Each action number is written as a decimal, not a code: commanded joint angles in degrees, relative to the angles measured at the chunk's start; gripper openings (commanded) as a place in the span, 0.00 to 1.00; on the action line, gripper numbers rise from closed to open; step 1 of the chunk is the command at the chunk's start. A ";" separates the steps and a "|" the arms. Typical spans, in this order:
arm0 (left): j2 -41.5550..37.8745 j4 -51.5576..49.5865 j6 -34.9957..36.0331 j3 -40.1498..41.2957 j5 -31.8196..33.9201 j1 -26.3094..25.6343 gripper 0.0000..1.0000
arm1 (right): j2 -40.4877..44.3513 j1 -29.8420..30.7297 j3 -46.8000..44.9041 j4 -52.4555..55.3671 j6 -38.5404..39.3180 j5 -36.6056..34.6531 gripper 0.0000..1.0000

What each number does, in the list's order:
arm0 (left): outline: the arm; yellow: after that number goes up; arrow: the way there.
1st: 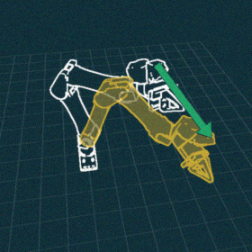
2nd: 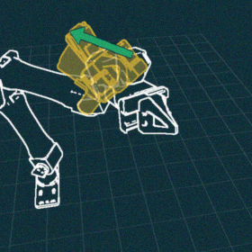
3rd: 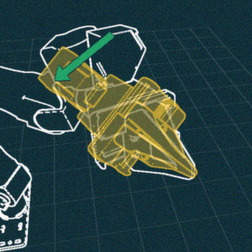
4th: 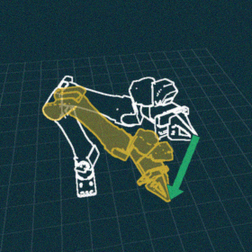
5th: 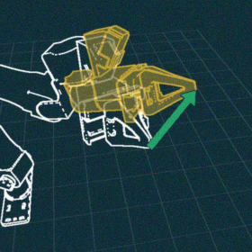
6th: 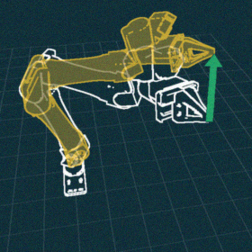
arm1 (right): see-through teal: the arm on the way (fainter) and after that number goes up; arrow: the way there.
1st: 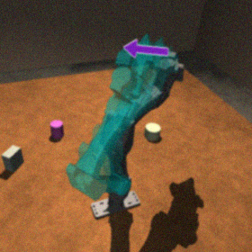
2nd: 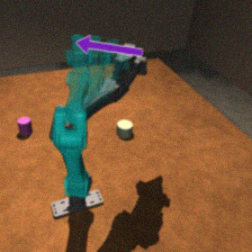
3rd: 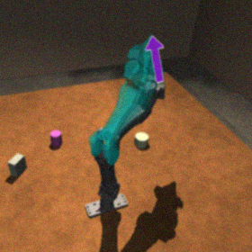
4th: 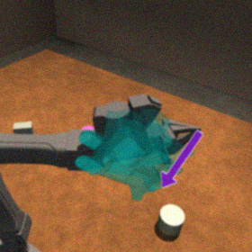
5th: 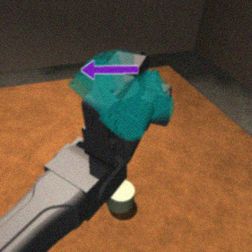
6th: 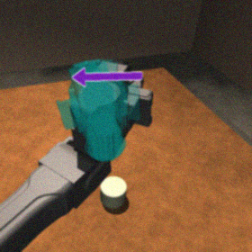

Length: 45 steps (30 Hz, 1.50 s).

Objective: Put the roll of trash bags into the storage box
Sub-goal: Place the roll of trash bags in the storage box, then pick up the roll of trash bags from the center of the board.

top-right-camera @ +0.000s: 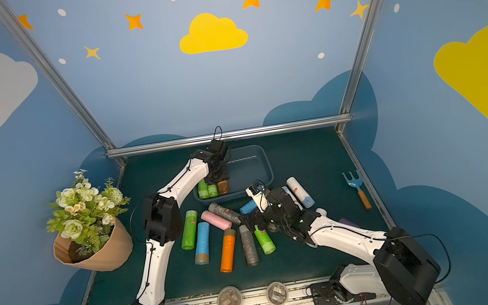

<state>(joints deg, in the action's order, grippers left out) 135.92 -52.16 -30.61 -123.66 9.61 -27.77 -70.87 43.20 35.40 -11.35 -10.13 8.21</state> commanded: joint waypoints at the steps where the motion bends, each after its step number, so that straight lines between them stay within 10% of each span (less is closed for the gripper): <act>1: -4.33 0.71 0.71 1.88 0.68 -0.20 0.56 | -0.74 -0.32 -0.32 -0.81 -0.07 0.19 0.96; 29: -49.73 14.24 0.29 61.63 2.03 1.57 0.58 | -3.60 2.05 1.72 0.20 2.32 0.96 0.96; 45: -55.26 15.93 0.63 72.98 0.94 1.99 0.60 | -5.69 14.29 5.03 1.08 10.20 -2.97 0.96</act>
<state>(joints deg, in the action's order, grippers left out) 80.79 -36.67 -30.61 -51.07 10.81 -26.17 -76.60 57.43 39.29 -10.28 -0.99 6.09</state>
